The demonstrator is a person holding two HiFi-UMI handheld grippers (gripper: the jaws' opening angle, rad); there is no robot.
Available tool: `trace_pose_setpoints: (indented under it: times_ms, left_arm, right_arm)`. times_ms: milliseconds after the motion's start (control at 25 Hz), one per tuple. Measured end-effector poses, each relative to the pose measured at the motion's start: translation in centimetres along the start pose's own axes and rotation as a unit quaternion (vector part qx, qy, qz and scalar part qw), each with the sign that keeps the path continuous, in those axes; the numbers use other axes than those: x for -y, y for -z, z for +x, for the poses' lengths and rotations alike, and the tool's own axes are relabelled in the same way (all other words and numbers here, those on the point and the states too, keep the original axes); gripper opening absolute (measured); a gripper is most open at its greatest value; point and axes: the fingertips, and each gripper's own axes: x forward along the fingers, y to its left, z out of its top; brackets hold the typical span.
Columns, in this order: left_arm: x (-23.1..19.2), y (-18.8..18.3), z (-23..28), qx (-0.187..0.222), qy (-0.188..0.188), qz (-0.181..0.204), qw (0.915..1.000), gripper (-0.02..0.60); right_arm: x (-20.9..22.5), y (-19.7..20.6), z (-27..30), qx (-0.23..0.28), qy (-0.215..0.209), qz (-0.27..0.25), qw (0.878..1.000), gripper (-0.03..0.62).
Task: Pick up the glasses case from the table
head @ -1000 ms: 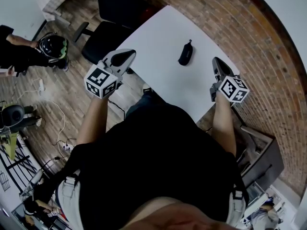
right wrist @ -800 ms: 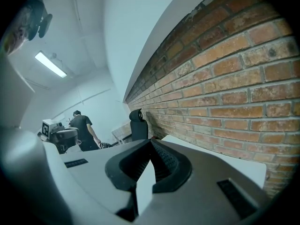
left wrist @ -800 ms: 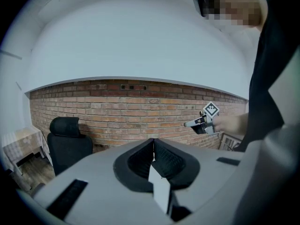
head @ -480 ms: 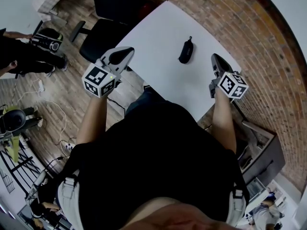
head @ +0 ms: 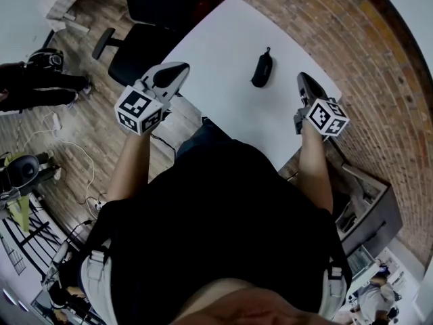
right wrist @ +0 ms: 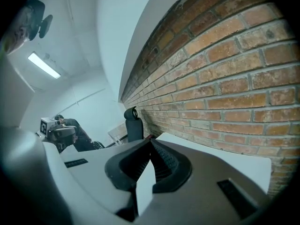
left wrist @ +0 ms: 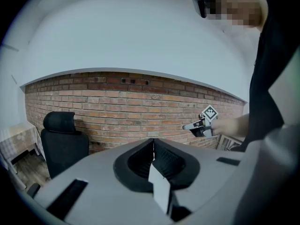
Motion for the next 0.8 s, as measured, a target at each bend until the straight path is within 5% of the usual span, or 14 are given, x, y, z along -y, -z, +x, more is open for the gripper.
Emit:
trace_pose_setpoints:
  times_ms: [800]
  left_arm:
    - [-2.8,1.6,2.9,-0.020,0.015,-0.005,0.9997,0.011]
  right_arm:
    - [3.5,4.8,5.0,-0.053,0.008,0.032,0.998,0.032]
